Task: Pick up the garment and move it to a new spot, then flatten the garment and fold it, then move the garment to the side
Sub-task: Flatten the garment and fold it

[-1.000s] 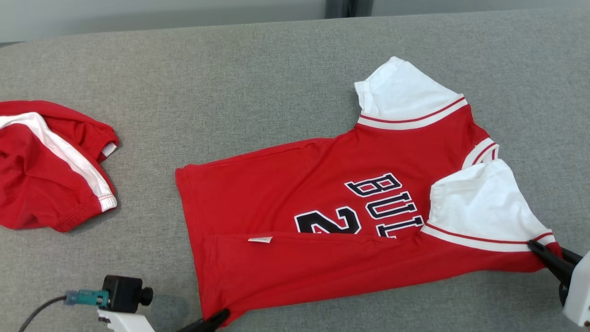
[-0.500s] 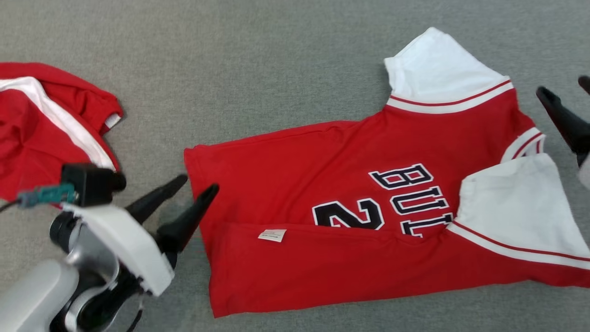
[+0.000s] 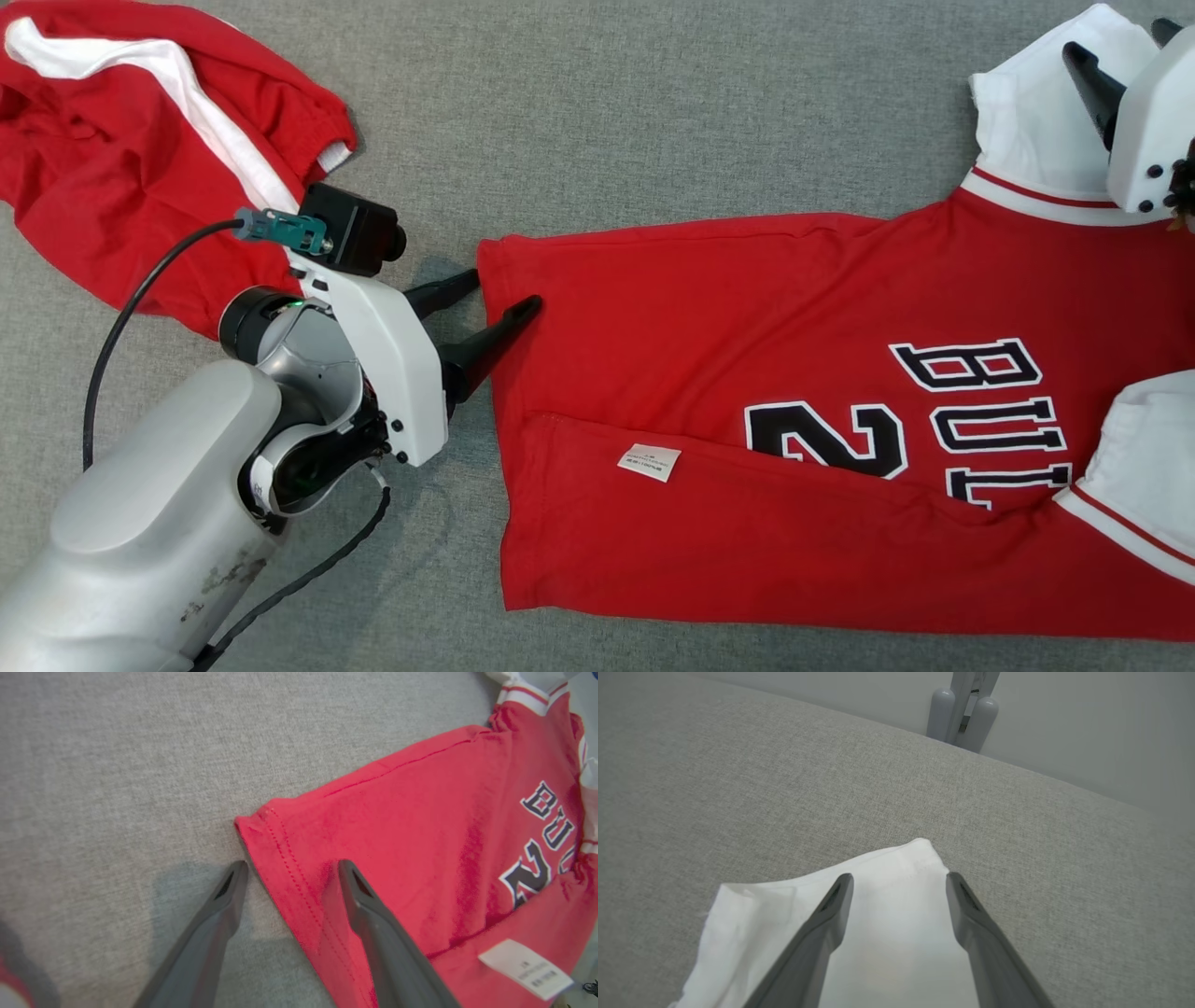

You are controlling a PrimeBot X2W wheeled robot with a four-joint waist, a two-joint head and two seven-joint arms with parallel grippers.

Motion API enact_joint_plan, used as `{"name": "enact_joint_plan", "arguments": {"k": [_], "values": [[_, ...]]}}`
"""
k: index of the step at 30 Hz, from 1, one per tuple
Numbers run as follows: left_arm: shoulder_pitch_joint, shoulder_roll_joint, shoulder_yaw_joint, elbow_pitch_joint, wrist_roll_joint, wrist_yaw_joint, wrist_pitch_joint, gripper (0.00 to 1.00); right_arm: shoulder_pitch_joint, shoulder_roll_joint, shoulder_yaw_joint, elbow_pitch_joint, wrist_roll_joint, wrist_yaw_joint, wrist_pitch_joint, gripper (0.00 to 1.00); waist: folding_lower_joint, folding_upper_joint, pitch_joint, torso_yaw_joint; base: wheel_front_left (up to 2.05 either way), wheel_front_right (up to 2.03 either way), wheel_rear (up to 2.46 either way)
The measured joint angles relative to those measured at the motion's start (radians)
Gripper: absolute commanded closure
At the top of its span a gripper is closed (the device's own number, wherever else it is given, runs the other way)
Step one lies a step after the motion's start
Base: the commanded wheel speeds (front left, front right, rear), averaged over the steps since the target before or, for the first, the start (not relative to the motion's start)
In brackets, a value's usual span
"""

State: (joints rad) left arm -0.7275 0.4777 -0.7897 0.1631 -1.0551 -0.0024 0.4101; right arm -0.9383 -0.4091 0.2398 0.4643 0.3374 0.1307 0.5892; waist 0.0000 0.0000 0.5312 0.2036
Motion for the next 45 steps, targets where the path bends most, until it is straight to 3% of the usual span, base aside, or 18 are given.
{"name": "enact_joint_plan", "arguments": {"k": [12, 13, 14, 15, 22, 31, 35, 39, 45], "values": [[-0.036, -0.03, -0.006, 0.063, -0.012, -0.049, -0.002, 0.0, -0.064, -0.014, 0.056, 0.15, 0.007, -0.001, 0.0, 0.0, 0.0, 0.0, 0.02, 0.002, 0.0, 0.0, 0.0], [-0.039, -0.036, -0.007, 0.067, -0.012, -0.052, -0.002, 0.4, -0.068, -0.01, 0.058, 0.157, 0.016, -0.001, 0.0, 0.4, 0.0, 0.0, 0.02, 0.0, 0.0, 0.0, 0.0], [-0.04, -0.042, -0.007, 0.073, -0.015, -0.058, -0.003, 0.81, -0.07, -0.004, 0.059, 0.161, 0.028, -0.001, -0.004, 1.0, 0.0, 0.0, 0.019, -0.001, 0.0, 0.0, 0.0], [-0.04, -0.049, -0.007, 0.079, -0.02, -0.06, -0.006, 1.0, -0.071, 0.002, 0.063, 0.167, 0.041, -0.001, -0.006, 1.0, 0.0, 0.0, 0.018, -0.003, 0.0, 0.0, 0.0], [-0.031, -0.089, 0.011, 0.125, -0.028, -0.059, -0.082, 1.0, -0.072, 0.031, 0.041, 0.203, 0.077, 0.0, -0.137, 1.0, 0.0, 0.0, -0.017, -0.03, 0.0, 0.0, 0.0], [0.043, -0.039, 0.05, 0.035, -0.02, -0.039, -0.174, 1.0, 0.003, -0.003, 0.018, 0.092, 0.161, 0.0, -0.326, 1.0, 0.0, 0.0, -0.096, -0.096, 0.0, 0.0, 0.0], [0.117, 0.001, 0.059, -0.076, -0.008, -0.001, -0.21, 1.0, 0.125, -0.036, -0.003, -0.036, 0.234, 0.0, -0.374, 1.0, 0.0, 0.0, -0.133, -0.127, 0.0, 0.0, 0.0], [0.243, 0.066, 0.082, -0.215, -0.012, 0.067, -0.246, 1.0, 0.303, -0.056, -0.051, -0.175, 0.288, 0.0, -0.39, 1.0, 0.0, 0.0, -0.175, -0.163, 0.0, 0.0, 0.0], [0.484, 0.149, 0.146, -0.406, -0.072, 0.174, -0.326, 1.0, 0.602, -0.019, -0.179, -0.356, 0.315, 0.0, -0.405, 1.0, 0.0, 0.0, -0.231, -0.22, 0.0, 0.0, 0.0]]}}
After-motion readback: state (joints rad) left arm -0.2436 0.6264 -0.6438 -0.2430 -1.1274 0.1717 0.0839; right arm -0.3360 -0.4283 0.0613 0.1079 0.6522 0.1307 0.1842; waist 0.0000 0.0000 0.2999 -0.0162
